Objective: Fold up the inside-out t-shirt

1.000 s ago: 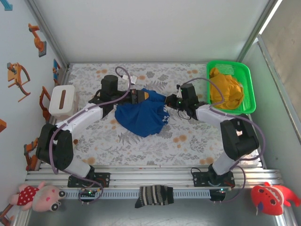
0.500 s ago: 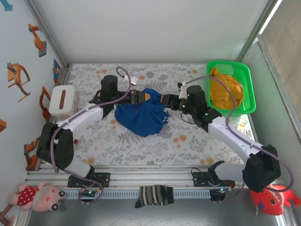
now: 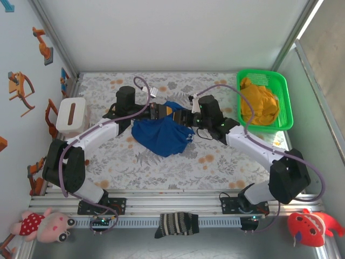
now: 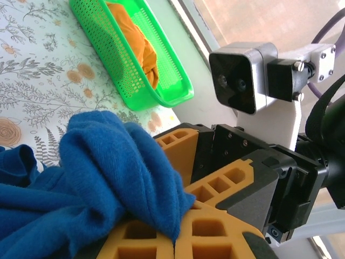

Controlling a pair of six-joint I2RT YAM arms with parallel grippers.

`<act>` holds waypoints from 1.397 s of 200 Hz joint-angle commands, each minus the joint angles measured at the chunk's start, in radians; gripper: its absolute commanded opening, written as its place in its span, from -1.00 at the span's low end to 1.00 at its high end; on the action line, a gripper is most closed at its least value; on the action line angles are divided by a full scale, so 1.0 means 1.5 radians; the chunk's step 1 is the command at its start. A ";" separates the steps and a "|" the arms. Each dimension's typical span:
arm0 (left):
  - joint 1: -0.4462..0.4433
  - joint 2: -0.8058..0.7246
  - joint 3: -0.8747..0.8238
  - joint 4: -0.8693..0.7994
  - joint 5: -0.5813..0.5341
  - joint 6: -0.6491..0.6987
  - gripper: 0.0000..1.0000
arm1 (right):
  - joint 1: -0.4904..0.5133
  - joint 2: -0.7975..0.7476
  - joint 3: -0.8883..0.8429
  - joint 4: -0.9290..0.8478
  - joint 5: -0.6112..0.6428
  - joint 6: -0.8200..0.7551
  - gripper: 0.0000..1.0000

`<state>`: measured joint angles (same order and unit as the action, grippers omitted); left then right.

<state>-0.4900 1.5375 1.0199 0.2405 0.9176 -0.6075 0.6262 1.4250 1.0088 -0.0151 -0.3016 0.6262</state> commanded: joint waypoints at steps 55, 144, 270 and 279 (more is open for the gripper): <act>0.035 0.004 0.031 -0.054 -0.042 0.020 -1.00 | -0.018 -0.019 0.089 -0.039 -0.031 -0.033 -1.00; 0.094 0.023 0.077 -0.124 -0.152 0.041 -0.05 | -0.030 -0.096 0.099 0.036 -0.131 0.049 -1.00; -0.170 -0.039 -0.085 -0.076 -0.559 0.093 0.22 | -0.063 -0.083 0.090 0.140 -0.098 0.150 -1.00; -0.161 -0.012 -0.066 -0.092 -0.563 0.105 0.17 | -0.063 -0.094 0.091 0.139 -0.096 0.154 -1.00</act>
<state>-0.7456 1.4403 0.8505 0.1017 0.1749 -0.5220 0.5377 1.3235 1.1255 0.1364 -0.4698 0.8204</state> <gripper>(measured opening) 0.606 0.047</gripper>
